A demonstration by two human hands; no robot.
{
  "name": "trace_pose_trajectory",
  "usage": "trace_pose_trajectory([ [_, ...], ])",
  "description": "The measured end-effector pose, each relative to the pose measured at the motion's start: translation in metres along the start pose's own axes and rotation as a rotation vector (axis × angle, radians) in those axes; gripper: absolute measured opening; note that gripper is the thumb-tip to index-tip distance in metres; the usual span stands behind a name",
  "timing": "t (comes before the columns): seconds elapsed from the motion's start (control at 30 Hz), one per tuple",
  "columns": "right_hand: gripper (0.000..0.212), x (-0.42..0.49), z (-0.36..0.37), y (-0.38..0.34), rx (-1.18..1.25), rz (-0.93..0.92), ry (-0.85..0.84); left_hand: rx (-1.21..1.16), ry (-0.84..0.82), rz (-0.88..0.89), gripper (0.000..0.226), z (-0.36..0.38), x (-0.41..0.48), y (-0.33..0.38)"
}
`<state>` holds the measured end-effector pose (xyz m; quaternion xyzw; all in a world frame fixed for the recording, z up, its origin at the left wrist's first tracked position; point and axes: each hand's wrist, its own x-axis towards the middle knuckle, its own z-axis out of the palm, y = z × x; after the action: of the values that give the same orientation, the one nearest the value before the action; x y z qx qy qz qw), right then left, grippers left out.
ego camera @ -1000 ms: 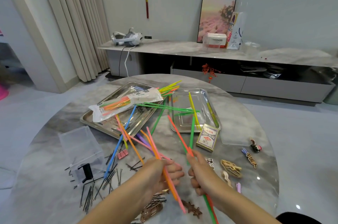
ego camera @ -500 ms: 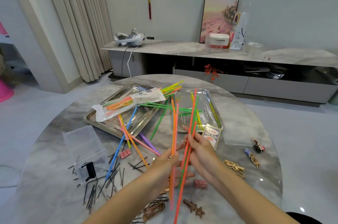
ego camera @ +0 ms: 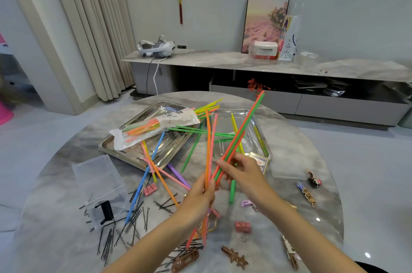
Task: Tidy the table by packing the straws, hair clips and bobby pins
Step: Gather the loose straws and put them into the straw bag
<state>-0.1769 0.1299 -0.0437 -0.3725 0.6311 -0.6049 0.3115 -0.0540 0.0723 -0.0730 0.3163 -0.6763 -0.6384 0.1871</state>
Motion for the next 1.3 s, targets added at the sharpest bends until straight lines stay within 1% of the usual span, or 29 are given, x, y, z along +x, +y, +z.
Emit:
trace_pose_trajectory([
  [0.07, 0.007, 0.001, -0.004, -0.009, -0.035, -0.065, -0.044, 0.015, -0.016, 0.15, 0.02, 0.001, -0.001, 0.001],
  [0.17, 0.008, 0.0, -0.008, -0.02, -0.133, -0.151, -0.108, 0.006, -0.058, 0.344, 0.025, 0.005, 0.002, 0.006],
  [0.27, 0.013, 0.001, -0.01, -0.032, -0.24, -0.228, -0.127, 0.04, -0.044, 0.449, 0.031, 0.004, 0.014, 0.013],
  [0.33, 0.017, 0.004, -0.012, -0.04, -0.247, -0.259, -0.129, 0.054, -0.054, 0.482, 0.024, 0.001, 0.024, 0.016],
  [0.4, 0.018, 0.008, -0.013, -0.046, -0.259, -0.269, -0.129, 0.072, -0.057, 0.484, 0.02, 0.0, 0.034, 0.019],
  [0.5, 0.023, 0.022, -0.019, -0.048, -0.349, -0.299, -0.083, 0.149, -0.028, 0.488, 0.024, 0.002, 0.054, 0.026],
  [0.6, 0.019, 0.033, -0.026, -0.042, -0.358, -0.279, -0.031, 0.211, -0.014, 0.502, 0.025, 0.006, 0.068, 0.03],
  [0.67, 0.019, 0.036, -0.029, -0.033, -0.326, -0.249, -0.017, 0.217, -0.019, 0.492, 0.03, 0.01, 0.072, 0.026],
  [0.8, 0.02, 0.039, -0.032, -0.017, -0.331, -0.2, -0.083, 0.208, -0.044, 0.418, 0.046, 0.014, 0.077, 0.004],
  [0.9, 0.022, 0.044, -0.032, -0.01, -0.392, -0.206, -0.069, 0.236, -0.046, 0.391, 0.049, 0.015, 0.08, -0.008],
  [0.97, 0.023, 0.046, -0.032, -0.007, -0.386, -0.2, -0.063, 0.225, -0.064, 0.382, 0.055, 0.016, 0.081, -0.011],
  [1.07, 0.017, 0.05, -0.032, -0.003, -0.423, -0.201, -0.065, 0.243, -0.095, 0.368, 0.064, 0.018, 0.083, -0.014],
  [1.13, 0.016, 0.051, -0.032, -0.002, -0.414, -0.199, -0.052, 0.242, -0.107, 0.366, 0.061, 0.019, 0.081, -0.011],
  [1.23, 0.012, 0.053, -0.032, -0.004, -0.332, -0.188, -0.036, 0.187, -0.124, 0.387, 0.056, 0.02, 0.077, -0.004],
  [1.27, 0.011, 0.054, -0.031, -0.006, -0.298, -0.189, -0.027, 0.171, -0.133, 0.374, 0.051, 0.021, 0.075, -0.001],
  [1.3, 0.011, 0.055, -0.031, -0.008, -0.242, -0.181, -0.014, 0.154, -0.148, 0.347, 0.041, 0.021, 0.072, 0.003],
])
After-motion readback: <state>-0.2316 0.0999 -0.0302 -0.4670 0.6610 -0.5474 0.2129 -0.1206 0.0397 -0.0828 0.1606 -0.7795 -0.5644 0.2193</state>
